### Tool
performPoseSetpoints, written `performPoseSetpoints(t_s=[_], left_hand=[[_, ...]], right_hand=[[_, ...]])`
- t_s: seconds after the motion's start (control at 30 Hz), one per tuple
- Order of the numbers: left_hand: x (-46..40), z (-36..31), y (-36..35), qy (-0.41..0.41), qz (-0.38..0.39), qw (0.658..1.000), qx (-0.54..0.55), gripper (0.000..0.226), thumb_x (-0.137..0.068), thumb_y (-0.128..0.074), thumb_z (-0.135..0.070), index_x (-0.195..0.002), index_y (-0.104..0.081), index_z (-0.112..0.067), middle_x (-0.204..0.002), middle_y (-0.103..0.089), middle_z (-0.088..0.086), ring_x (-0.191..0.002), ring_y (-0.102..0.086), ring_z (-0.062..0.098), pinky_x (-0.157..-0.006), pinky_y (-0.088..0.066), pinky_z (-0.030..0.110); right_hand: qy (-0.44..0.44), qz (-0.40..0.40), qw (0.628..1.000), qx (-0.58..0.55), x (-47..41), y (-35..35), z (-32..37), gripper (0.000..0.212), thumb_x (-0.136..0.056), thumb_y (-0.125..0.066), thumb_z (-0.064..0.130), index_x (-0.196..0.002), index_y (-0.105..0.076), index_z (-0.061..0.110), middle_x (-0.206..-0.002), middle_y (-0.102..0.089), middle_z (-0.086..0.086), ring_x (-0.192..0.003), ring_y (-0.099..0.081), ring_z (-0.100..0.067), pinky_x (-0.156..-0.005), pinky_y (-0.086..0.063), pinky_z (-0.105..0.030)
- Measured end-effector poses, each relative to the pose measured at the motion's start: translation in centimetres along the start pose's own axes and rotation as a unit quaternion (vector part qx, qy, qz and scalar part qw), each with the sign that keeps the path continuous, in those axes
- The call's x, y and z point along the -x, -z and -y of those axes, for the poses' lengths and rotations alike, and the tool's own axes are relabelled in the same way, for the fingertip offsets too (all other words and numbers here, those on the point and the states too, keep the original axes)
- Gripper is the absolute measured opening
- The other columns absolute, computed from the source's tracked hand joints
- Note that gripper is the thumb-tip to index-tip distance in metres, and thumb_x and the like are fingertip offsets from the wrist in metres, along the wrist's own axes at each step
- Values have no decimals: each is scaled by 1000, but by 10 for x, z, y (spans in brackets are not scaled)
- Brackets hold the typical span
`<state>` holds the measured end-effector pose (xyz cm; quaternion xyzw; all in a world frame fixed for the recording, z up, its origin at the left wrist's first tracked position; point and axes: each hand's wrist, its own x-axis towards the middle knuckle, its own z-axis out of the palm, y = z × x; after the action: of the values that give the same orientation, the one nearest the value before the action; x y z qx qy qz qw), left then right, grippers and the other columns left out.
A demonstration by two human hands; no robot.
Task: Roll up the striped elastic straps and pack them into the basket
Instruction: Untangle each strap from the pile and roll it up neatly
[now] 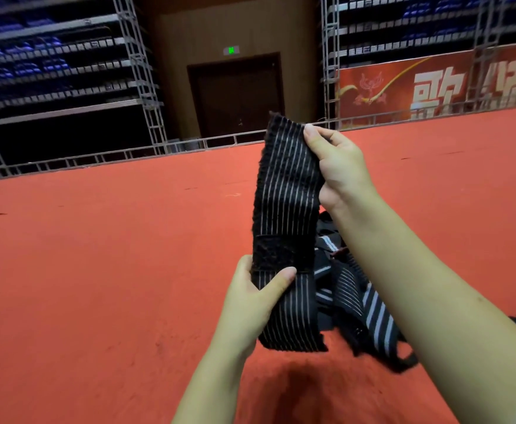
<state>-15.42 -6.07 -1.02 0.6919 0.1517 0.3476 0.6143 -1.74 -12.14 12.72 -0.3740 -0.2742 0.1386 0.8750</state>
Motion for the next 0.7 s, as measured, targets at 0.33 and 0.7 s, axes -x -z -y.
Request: performPoseSetpoints(t_s=[0.33,0.7], left_hand=[[37,20,19,63,79,995,-8,64,-67,-82,-31,-122,-49,-35,-108,-73,-4,-97,-70,11,-84,-55,28],[25,11,20,-29,-36,998,40,16,-88,-68,-28,-102,-66,-22,-86,-73,-9,-82,-65,6,-74,-52,19]], right_hand=[[-99,-59,990,86,21,45,-44,6,-91,-64,13,-87,-60,12,-79,-66,-5,-64,-66,-14,-58,-57,-32],[-132,96,974,155,124,65,-78,6,-87,-62,8,-88,-64,13,-67,-67,6,-62,-63,-6,-52,-49,-18]])
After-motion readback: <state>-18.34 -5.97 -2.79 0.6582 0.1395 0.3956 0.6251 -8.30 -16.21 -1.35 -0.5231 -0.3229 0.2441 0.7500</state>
